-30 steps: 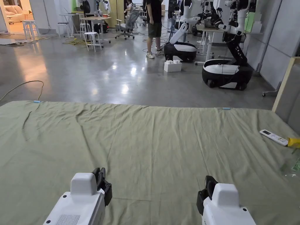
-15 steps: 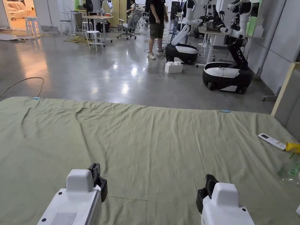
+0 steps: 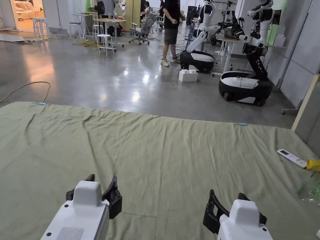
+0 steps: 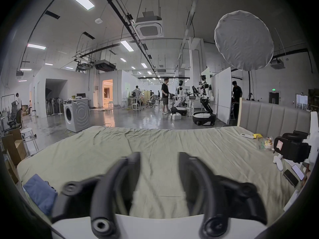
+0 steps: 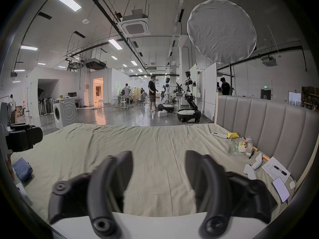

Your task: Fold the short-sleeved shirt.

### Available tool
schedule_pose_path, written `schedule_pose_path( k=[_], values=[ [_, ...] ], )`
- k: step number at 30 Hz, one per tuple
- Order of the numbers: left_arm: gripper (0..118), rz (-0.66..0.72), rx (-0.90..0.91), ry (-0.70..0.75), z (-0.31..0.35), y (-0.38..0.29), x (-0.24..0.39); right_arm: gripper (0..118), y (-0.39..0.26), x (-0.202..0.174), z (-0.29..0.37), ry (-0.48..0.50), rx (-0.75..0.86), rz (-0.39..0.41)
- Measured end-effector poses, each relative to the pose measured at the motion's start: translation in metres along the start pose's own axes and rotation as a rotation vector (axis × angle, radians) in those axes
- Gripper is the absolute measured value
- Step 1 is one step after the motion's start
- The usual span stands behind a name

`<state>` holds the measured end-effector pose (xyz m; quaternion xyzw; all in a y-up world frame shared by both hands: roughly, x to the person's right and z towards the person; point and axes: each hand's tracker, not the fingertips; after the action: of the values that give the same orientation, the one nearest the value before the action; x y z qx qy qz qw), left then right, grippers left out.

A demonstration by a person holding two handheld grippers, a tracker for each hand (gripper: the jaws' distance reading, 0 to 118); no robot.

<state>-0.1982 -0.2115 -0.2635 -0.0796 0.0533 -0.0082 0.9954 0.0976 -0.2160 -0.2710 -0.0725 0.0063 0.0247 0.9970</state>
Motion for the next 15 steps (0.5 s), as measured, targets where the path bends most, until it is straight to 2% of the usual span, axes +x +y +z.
schedule_pose_path(
  k=[1,4,6,8,11,15],
  values=[
    [67,-0.003,-0.001,0.012,0.0,0.0,-0.001,80,0.0,0.001,0.0,-0.001,0.009,-0.006],
    [72,-0.006,0.01,0.044,0.001,0.0,-0.005,101,0.002,0.005,0.001,-0.015,0.035,-0.001],
    [83,-0.004,0.002,0.068,0.0,0.001,-0.008,115,0.003,0.006,0.0,-0.029,0.035,0.007],
    [95,0.016,0.0,0.077,0.0,0.0,-0.013,118,0.004,0.008,0.0,-0.042,0.035,0.006],
    [105,0.074,0.001,0.077,0.001,0.001,-0.018,118,0.004,0.011,-0.001,-0.058,0.039,0.0],
    [110,0.08,0.008,0.064,0.003,0.0,-0.021,118,0.005,0.011,-0.005,-0.079,0.006,-0.006]
  ],
)
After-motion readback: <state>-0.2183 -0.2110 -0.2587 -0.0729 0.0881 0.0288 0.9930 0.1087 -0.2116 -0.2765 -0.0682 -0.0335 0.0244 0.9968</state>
